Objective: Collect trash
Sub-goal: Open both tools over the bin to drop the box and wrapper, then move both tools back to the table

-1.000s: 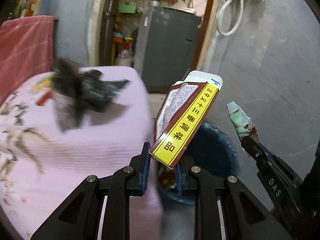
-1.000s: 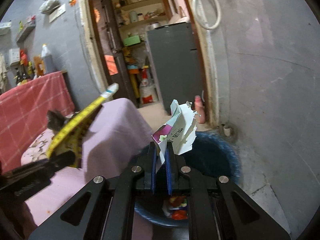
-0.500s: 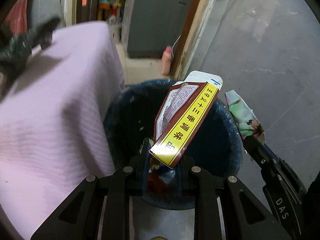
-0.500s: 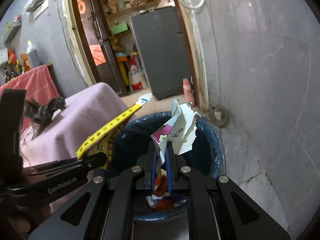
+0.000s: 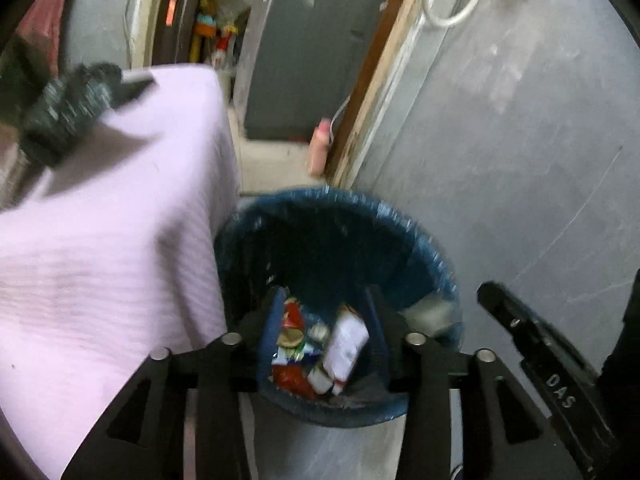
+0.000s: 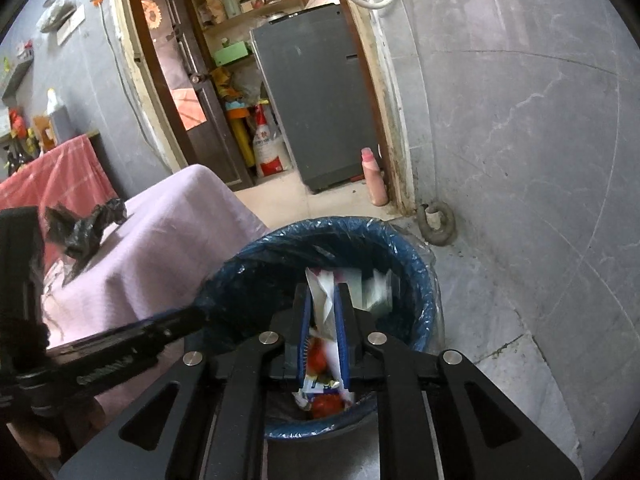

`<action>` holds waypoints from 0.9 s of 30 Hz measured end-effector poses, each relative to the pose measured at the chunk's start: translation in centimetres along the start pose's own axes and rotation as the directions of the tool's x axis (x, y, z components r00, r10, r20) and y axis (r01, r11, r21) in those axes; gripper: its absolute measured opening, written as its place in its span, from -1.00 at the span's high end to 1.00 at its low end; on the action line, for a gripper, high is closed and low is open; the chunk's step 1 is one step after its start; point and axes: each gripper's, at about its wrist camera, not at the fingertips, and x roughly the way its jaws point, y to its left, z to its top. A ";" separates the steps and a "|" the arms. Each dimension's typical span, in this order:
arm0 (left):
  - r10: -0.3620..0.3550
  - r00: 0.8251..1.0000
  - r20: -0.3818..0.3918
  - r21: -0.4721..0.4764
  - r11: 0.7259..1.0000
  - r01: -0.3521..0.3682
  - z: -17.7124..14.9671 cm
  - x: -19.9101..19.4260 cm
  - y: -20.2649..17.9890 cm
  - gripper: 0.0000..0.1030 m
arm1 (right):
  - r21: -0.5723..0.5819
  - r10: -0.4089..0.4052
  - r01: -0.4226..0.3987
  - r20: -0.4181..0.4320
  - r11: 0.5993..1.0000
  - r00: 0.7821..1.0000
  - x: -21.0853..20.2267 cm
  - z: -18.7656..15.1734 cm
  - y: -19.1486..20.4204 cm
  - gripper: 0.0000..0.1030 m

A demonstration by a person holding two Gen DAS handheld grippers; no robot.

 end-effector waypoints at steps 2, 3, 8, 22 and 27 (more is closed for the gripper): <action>-0.002 0.999 0.048 0.005 1.000 0.002 0.4 -1.3 -0.1 0.26 | 0.013 0.005 -0.005 0.017 1.000 1.000 -0.5 0.3 0.0 0.73; -0.005 0.998 0.067 0.008 1.000 0.004 0.6 -1.9 0.0 0.24 | 0.016 0.009 -0.010 0.035 1.000 0.999 -1.0 0.6 0.1 0.70; 0.000 0.979 0.202 0.006 1.000 -0.002 1.8 -5.4 0.4 -0.12 | -0.009 0.014 -0.013 0.141 1.000 0.990 -3.4 1.9 1.6 0.46; 0.122 0.884 0.452 0.004 0.990 -0.139 3.3 -15.7 5.6 -0.84 | -0.054 0.107 -0.094 0.349 0.994 0.931 -6.9 4.1 7.0 -0.65; 0.198 0.858 0.474 -0.025 0.977 -0.211 3.0 -17.5 8.9 -0.87 | -0.090 0.157 -0.133 0.351 0.987 0.923 -6.2 4.4 9.6 -0.92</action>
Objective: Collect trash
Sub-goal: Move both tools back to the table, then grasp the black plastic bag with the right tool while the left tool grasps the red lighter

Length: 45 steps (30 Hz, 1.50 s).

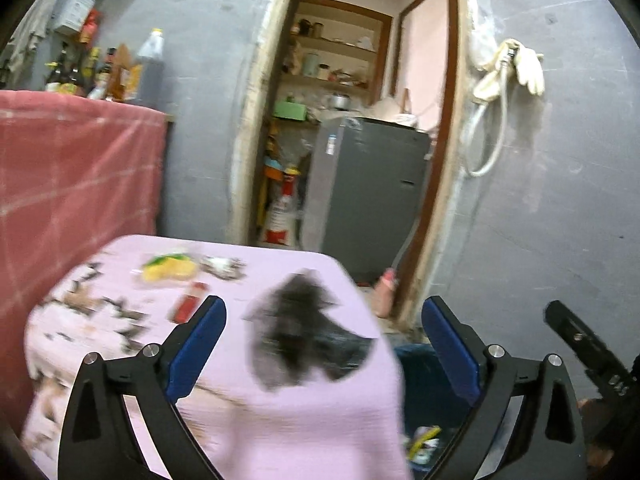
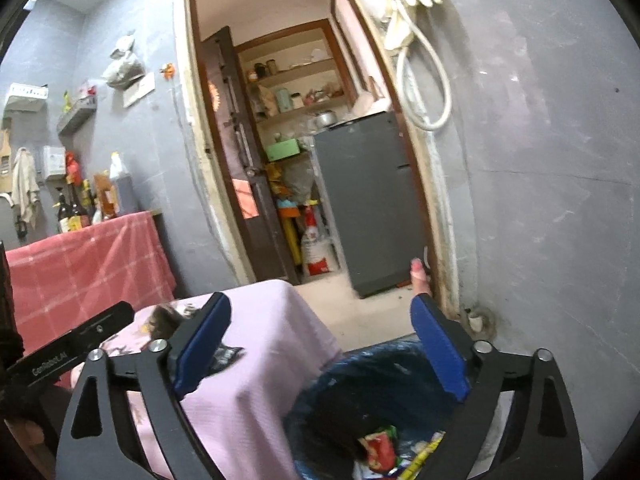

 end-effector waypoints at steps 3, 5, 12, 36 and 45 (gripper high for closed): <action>0.062 0.998 -0.008 -0.003 0.998 -0.062 0.1 -0.1 3.0 -0.87 | -0.006 0.043 -0.043 -0.012 0.999 0.999 0.9 -0.2 1.8 -1.00; 0.105 0.994 -0.025 -0.010 0.994 -0.105 0.0 0.1 5.2 -0.87 | -0.017 0.071 -0.072 -0.031 0.997 0.997 1.8 -0.4 3.1 -1.00; 0.192 0.976 -0.106 -0.006 0.981 -0.194 -0.9 1.0 11.0 -0.87 | -0.047 0.169 -0.175 -0.115 0.983 0.979 5.5 -1.4 7.3 -1.00; 0.113 0.955 -0.276 0.006 0.993 -0.116 -1.6 8.1 15.4 -0.21 | -0.122 0.138 -0.202 -0.403 0.972 0.905 17.0 -4.9 13.6 -0.23; 0.080 0.932 -0.352 0.010 0.997 -0.081 -1.6 10.2 14.4 0.13 | -0.098 0.142 -0.207 -0.450 0.973 0.881 17.4 -5.8 11.9 0.40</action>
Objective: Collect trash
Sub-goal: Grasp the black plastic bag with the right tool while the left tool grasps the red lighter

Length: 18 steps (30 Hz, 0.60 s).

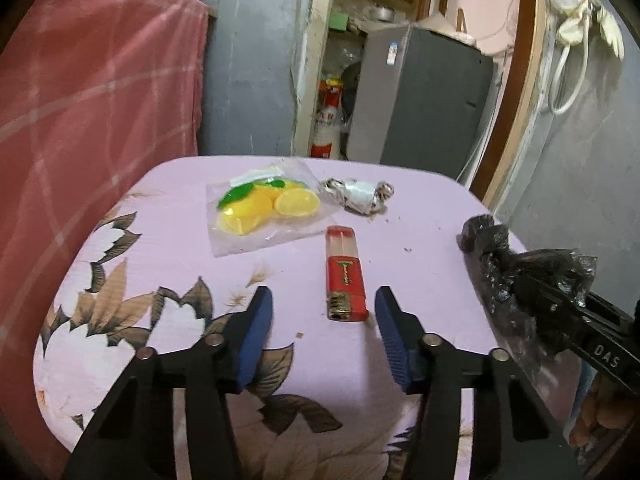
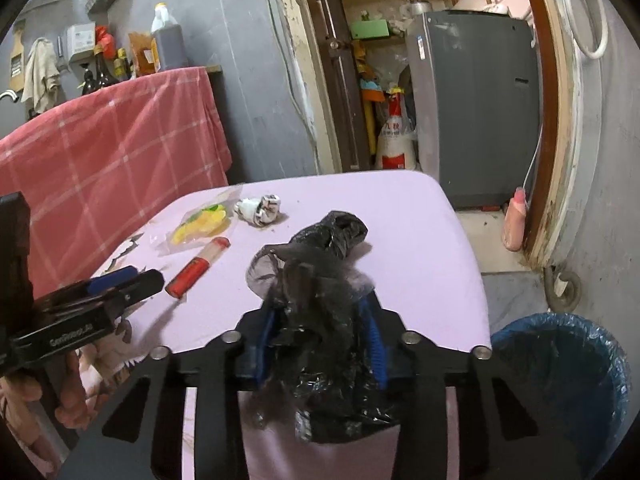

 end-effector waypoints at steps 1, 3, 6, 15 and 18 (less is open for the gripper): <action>0.004 1.000 -0.012 0.000 1.000 -0.004 0.1 0.3 -0.2 0.14 | 0.006 0.004 -0.004 0.002 1.000 1.000 0.0 -0.1 -0.1 0.53; -0.003 1.000 -0.031 -0.007 1.000 0.003 0.2 0.8 -0.3 0.26 | 0.009 0.011 -0.011 0.013 1.000 1.000 -0.3 -0.2 -0.3 0.78; 0.003 0.998 -0.055 -0.010 1.000 -0.004 0.3 1.4 -0.4 0.40 | -0.013 0.008 -0.007 0.034 1.000 0.999 -0.8 -0.2 0.0 0.86; 0.030 0.996 -0.089 0.017 0.999 -0.028 0.7 2.1 -1.0 0.62 | -0.050 -0.006 0.011 0.097 0.999 0.995 -2.5 -0.5 0.2 0.89; 0.033 0.995 -0.093 0.005 0.999 -0.033 0.8 2.3 -1.0 0.62 | -0.046 -0.015 0.021 0.112 0.999 0.994 -3.0 -0.6 -0.1 0.90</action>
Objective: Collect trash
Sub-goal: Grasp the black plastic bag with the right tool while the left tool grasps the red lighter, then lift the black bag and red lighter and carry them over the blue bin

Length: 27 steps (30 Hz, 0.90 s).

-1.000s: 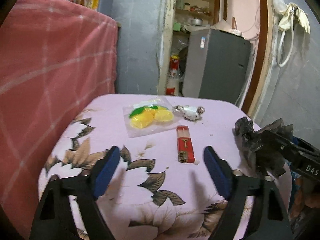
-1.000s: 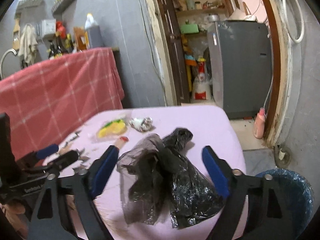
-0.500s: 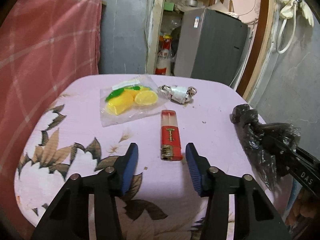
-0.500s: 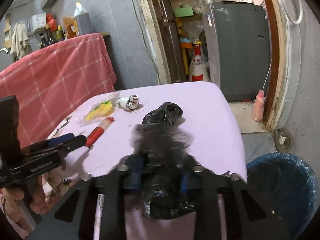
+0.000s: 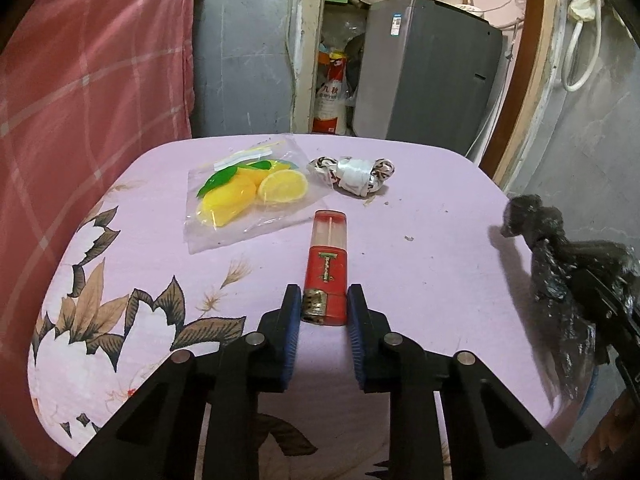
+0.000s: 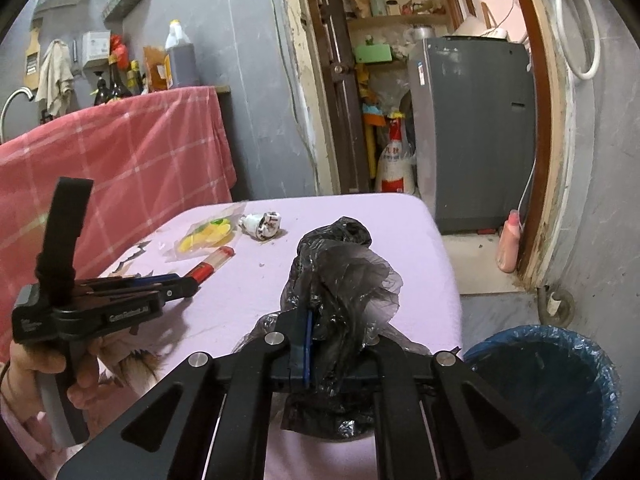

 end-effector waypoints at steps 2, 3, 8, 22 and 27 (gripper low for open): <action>-0.005 1.000 0.009 -0.026 1.000 0.005 -0.1 -0.2 0.2 0.63 | 0.001 -0.010 0.010 0.012 1.000 1.000 -0.4 -0.1 -0.2 0.90; -0.008 1.000 0.018 -0.037 0.999 0.009 -0.3 -0.4 0.3 0.63 | -0.001 -0.015 0.015 0.021 1.000 1.000 -0.7 -0.1 -0.3 0.90; -0.021 0.998 0.055 -0.032 0.999 0.022 -1.5 -1.6 -0.7 0.63 | -0.013 -0.047 0.047 0.052 0.999 0.998 -2.1 -0.4 -0.8 0.90; -0.170 0.969 0.179 0.026 0.985 0.168 -4.4 -5.5 -10.5 0.63 | 0.020 -0.193 0.192 0.130 0.981 0.973 -8.5 -1.8 -5.3 0.90; -0.188 0.967 0.171 0.020 0.982 0.187 -4.8 -5.1 -11.9 0.63 | 0.053 -0.235 0.230 0.132 0.972 0.963 -10.5 -2.7 -7.4 0.90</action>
